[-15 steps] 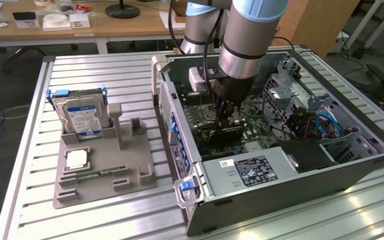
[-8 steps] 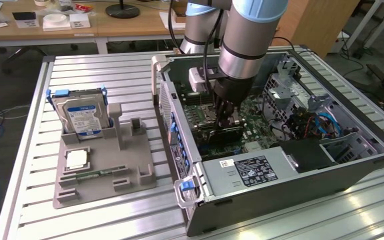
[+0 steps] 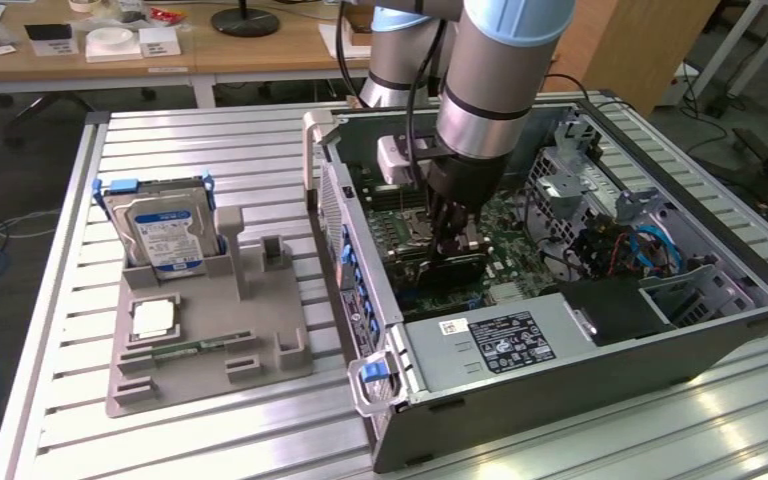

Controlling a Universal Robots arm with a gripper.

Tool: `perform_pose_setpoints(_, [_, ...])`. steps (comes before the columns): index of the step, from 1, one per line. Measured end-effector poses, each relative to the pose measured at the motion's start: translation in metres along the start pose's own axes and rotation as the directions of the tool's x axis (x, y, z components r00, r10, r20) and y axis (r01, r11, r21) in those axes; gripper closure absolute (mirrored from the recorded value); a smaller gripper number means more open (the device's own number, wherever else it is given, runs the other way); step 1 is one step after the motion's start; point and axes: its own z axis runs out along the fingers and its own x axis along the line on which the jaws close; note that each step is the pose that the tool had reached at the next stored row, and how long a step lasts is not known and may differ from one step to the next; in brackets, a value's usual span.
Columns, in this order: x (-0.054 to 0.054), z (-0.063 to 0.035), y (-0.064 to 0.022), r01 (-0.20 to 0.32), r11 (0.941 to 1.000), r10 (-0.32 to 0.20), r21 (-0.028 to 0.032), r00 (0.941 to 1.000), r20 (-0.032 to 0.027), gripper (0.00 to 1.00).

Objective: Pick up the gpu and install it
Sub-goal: 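Press down on the gpu until it lock into place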

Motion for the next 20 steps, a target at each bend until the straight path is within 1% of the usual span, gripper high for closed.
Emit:
perform_pose_setpoints(5, [0.0,0.0009,0.0001,0.0,1.0,0.0,0.0001,1.0,0.0008,0.89])
perform_pose_setpoints(8, [0.0002,0.0021,0.0005,0.0,1.0,0.0,-0.0002,1.0,-0.0002,0.89])
perform_pose_setpoints(11, [0.0001,0.0025,0.0005,0.0,1.0,0.0,0.0001,1.0,0.0007,0.89])
perform_pose_setpoints(20, [0.0001,0.0027,0.0005,0.0,1.0,0.0,0.0001,1.0,0.0007,0.89])
